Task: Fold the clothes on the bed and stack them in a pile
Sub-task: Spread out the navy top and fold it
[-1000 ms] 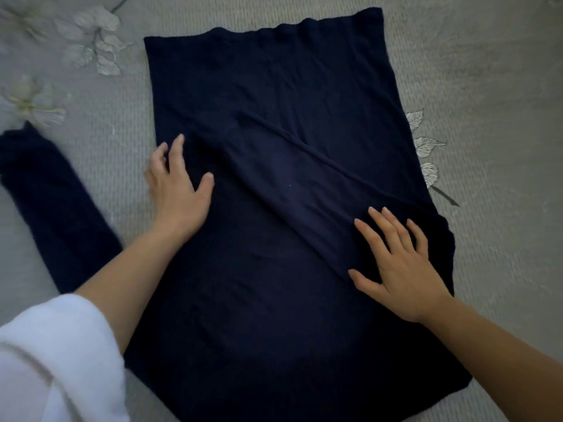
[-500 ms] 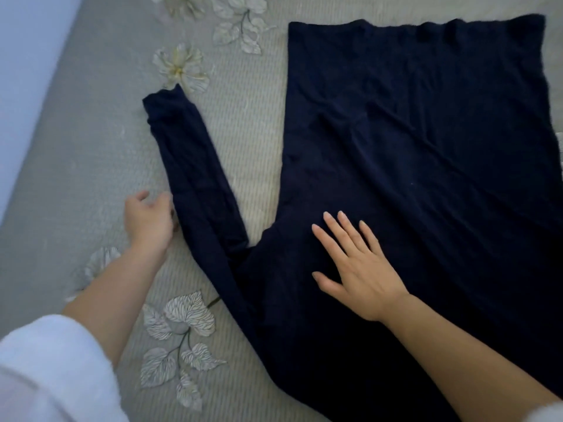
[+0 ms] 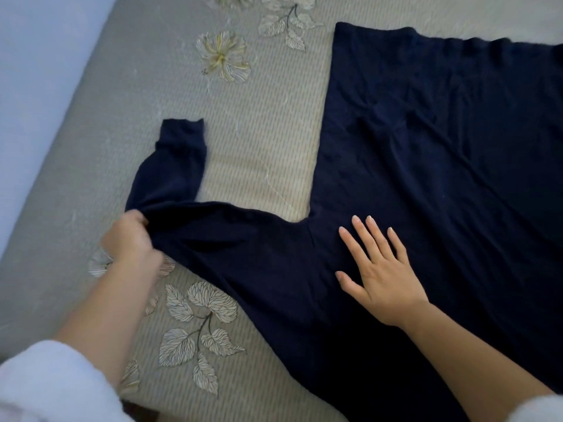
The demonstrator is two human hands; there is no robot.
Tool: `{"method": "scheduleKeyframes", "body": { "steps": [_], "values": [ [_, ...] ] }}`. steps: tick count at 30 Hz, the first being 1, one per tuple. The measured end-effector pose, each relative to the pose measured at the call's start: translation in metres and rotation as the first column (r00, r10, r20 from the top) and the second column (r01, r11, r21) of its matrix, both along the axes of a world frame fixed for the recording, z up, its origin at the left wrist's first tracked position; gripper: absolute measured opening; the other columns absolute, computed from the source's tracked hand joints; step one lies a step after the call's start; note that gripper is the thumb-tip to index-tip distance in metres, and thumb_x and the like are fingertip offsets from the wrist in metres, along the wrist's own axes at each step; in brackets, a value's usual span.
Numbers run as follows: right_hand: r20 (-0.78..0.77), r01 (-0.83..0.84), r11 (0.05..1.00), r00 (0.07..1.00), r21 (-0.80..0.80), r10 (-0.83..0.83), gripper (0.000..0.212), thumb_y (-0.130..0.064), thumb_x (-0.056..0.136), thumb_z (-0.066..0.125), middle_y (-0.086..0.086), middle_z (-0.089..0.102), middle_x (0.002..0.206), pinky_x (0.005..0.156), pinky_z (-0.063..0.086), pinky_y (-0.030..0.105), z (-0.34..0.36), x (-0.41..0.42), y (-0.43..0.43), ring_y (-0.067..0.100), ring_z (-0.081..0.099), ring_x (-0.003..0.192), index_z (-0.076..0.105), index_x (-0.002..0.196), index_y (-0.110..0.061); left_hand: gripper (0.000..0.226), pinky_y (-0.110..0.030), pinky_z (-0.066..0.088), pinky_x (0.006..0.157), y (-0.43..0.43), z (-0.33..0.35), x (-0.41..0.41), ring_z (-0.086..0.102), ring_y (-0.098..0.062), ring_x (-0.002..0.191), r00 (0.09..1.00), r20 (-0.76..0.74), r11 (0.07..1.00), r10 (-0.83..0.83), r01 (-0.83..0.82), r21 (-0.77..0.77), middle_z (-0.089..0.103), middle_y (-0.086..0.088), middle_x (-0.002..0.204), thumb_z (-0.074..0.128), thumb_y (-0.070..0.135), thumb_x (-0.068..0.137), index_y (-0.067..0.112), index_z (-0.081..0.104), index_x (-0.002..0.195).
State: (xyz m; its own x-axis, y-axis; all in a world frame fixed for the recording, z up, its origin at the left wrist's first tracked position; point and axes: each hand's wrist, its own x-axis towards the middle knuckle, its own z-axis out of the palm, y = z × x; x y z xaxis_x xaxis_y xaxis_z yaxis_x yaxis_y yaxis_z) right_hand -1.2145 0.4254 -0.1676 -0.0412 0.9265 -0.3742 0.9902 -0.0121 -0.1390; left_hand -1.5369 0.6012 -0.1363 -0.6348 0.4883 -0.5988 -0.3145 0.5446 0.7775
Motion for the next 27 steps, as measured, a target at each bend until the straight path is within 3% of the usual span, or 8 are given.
{"method": "scheduleKeyframes", "body": {
  "steps": [3, 6, 12, 16, 18, 23, 25, 27],
  "values": [
    [0.001, -0.001, 1.0, 1.0, 0.01, 0.001, 0.071, -0.063, 0.092, 0.013, 0.001, -0.005, 0.161, 0.119, -0.005, 0.042, -0.001, -0.001, 0.001, 0.019, -0.011, 0.148, -0.001, 0.152, -0.026, 0.031, -0.046, 0.051, 0.09, -0.016, -0.002, -0.02, 0.06, -0.028, 0.101, 0.974, 0.22, 0.998, -0.058, 0.066, -0.026, 0.061, -0.008, 0.107, 0.04, -0.001, 0.061, 0.015, 0.051, 0.086],
    [0.006, -0.009, 1.0, 1.0, 0.002, 0.009, 0.072, -0.063, 0.092, 0.011, 0.001, -0.008, 0.16, 0.118, -0.008, 0.041, -0.002, 0.0, 0.001, 0.018, -0.014, 0.147, -0.004, 0.151, -0.026, 0.021, -0.038, 0.054, 0.083, -0.012, 0.007, -0.017, 0.067, -0.021, 0.095, 0.935, 0.249, 0.967, -0.254, 0.249, 0.052, 0.07, 0.0, 0.102, 0.051, 0.014, 0.078, 0.021, 0.063, 0.092],
    [-0.05, -0.005, 1.0, 0.999, -0.029, 0.004, 0.074, -0.065, 0.091, 0.012, -0.005, -0.026, 0.156, 0.114, -0.023, 0.036, 0.002, 0.001, 0.003, 0.012, -0.035, 0.139, -0.019, 0.149, -0.031, 0.014, -0.025, 0.043, 0.063, 0.007, 0.041, 0.017, 0.051, -0.003, 0.068, 0.879, -0.402, 0.859, -0.256, 0.397, 0.321, 0.057, 0.014, 0.068, 0.06, 0.027, 0.078, 0.027, 0.055, 0.065],
    [-0.373, 0.128, 0.992, 0.921, 0.022, -0.11, 0.067, -0.048, 0.092, 0.047, -0.01, 0.012, 0.159, 0.119, -0.001, 0.029, 0.019, 0.011, 0.006, 0.006, -0.001, 0.147, 0.024, 0.151, -0.027, 0.021, -0.025, 0.035, 0.062, 0.004, 0.074, 0.076, 0.042, 0.0, 0.065, 0.757, -0.566, 0.659, -0.327, 0.612, 0.437, 0.049, 0.02, 0.061, 0.048, 0.033, 0.087, 0.029, 0.051, 0.067],
    [-0.584, 0.408, 0.912, 0.73, -0.043, -0.355, 0.049, -0.038, 0.091, 0.057, -0.016, 0.044, 0.141, 0.11, 0.026, 0.02, 0.032, 0.017, 0.01, 0.001, 0.034, 0.135, 0.048, 0.137, -0.025, 0.017, -0.019, 0.036, 0.062, -0.011, 0.086, 0.112, 0.044, 0.005, 0.063, 0.607, -0.689, 0.492, -0.395, 0.774, 0.399, 0.052, 0.023, 0.063, 0.044, 0.031, 0.093, 0.031, 0.051, 0.078],
    [-0.714, 0.616, 0.434, -0.326, -0.657, -0.62, 0.035, -0.04, 0.094, 0.046, 0.003, 0.071, 0.109, 0.082, 0.05, 0.03, 0.056, 0.042, 0.034, 0.016, 0.066, 0.102, 0.068, 0.106, -0.016, 0.044, -0.025, 0.046, 0.093, -0.068, 0.079, 0.186, 0.057, -0.007, 0.106, -0.127, -0.746, -0.148, -0.654, 0.988, -0.038, 0.062, 0.007, 0.117, 0.046, 0.043, 0.092, 0.025, 0.05, 0.132],
    [-0.659, 0.588, 0.339, -0.499, -0.734, -0.563, 0.044, -0.047, 0.094, 0.042, 0.005, 0.07, 0.112, 0.08, 0.051, 0.032, 0.058, 0.057, 0.036, 0.018, 0.066, 0.1, 0.064, 0.112, -0.014, 0.066, -0.037, 0.036, 0.108, -0.09, 0.057, 0.194, 0.038, -0.013, 0.131, -0.497, -0.58, -0.377, -0.646, 0.868, -0.324, 0.042, 0.004, 0.143, 0.051, 0.046, 0.088, 0.034, 0.026, 0.148],
    [-0.612, 0.571, 0.268, -0.578, -0.776, -0.54, 0.048, -0.049, 0.094, 0.041, 0.005, 0.069, 0.114, 0.08, 0.051, 0.034, 0.054, 0.068, 0.032, 0.019, 0.066, 0.102, 0.06, 0.118, -0.013, 0.079, -0.041, 0.021, 0.117, -0.11, 0.034, 0.187, 0.012, -0.017, 0.143, -0.64, -0.441, -0.421, -0.629, 0.758, -0.499, 0.016, 0.001, 0.157, 0.053, 0.046, 0.087, 0.039, 0.007, 0.151]
  ]
}}
